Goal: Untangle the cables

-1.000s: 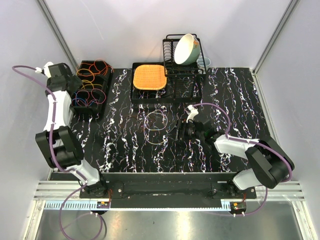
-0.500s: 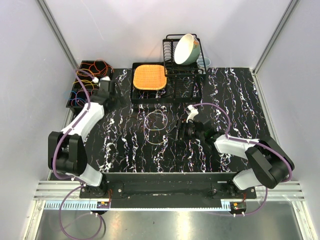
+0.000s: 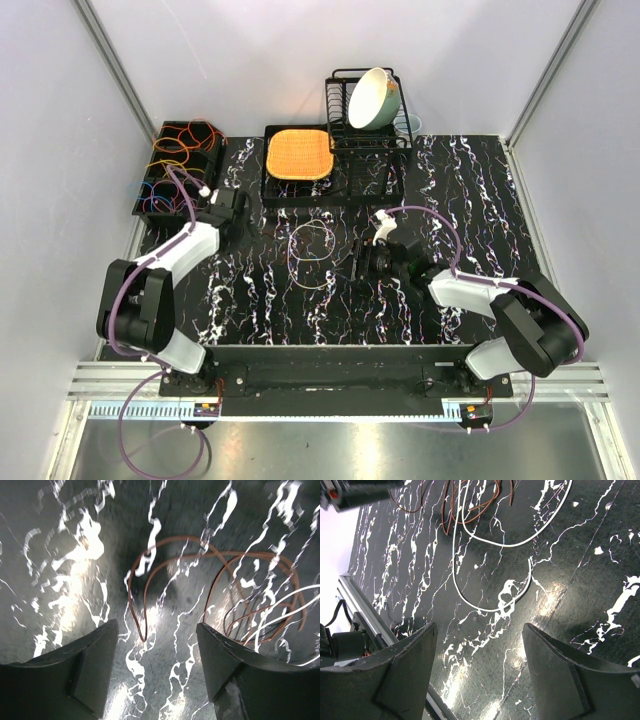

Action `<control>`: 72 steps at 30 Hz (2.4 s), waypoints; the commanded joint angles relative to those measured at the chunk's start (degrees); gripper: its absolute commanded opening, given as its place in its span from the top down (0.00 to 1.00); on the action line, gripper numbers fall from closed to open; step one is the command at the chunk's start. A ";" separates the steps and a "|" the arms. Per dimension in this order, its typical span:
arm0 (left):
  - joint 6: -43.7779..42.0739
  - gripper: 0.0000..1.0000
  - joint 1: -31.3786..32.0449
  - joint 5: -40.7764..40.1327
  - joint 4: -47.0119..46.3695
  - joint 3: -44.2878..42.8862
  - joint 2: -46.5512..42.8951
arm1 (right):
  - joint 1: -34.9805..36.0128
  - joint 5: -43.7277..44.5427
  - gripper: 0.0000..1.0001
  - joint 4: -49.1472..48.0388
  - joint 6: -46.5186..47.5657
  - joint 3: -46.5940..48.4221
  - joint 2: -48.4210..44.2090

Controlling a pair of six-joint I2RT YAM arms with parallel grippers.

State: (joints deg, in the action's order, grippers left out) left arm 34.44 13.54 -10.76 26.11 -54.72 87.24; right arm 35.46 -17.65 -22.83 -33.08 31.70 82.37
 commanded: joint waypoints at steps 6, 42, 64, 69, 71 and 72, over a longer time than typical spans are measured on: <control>2.48 0.98 1.05 -3.47 -0.71 0.32 1.61 | -0.13 -0.19 0.25 -2.04 0.47 1.43 -0.72; -10.27 1.00 20.91 14.26 13.62 -16.41 -22.29 | -0.13 2.09 0.22 12.71 1.96 1.07 -29.09; -2.80 0.99 34.62 11.65 -2.38 -9.70 1.78 | -0.22 17.39 0.23 22.39 0.21 -1.47 -30.60; -2.71 0.70 35.76 10.94 -1.85 -11.11 6.01 | -0.22 19.05 0.24 23.97 0.65 -3.31 -30.60; -2.88 0.55 36.20 8.22 -0.98 -11.11 4.88 | -0.22 19.41 0.24 23.89 0.74 -3.75 -30.43; -3.06 0.48 36.21 7.26 -0.71 -11.02 4.35 | -0.13 19.49 0.24 23.45 0.82 -4.10 -30.25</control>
State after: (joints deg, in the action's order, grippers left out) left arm 31.27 48.90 1.65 27.22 -63.16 94.61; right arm 35.44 -0.62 1.63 -32.23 28.42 52.64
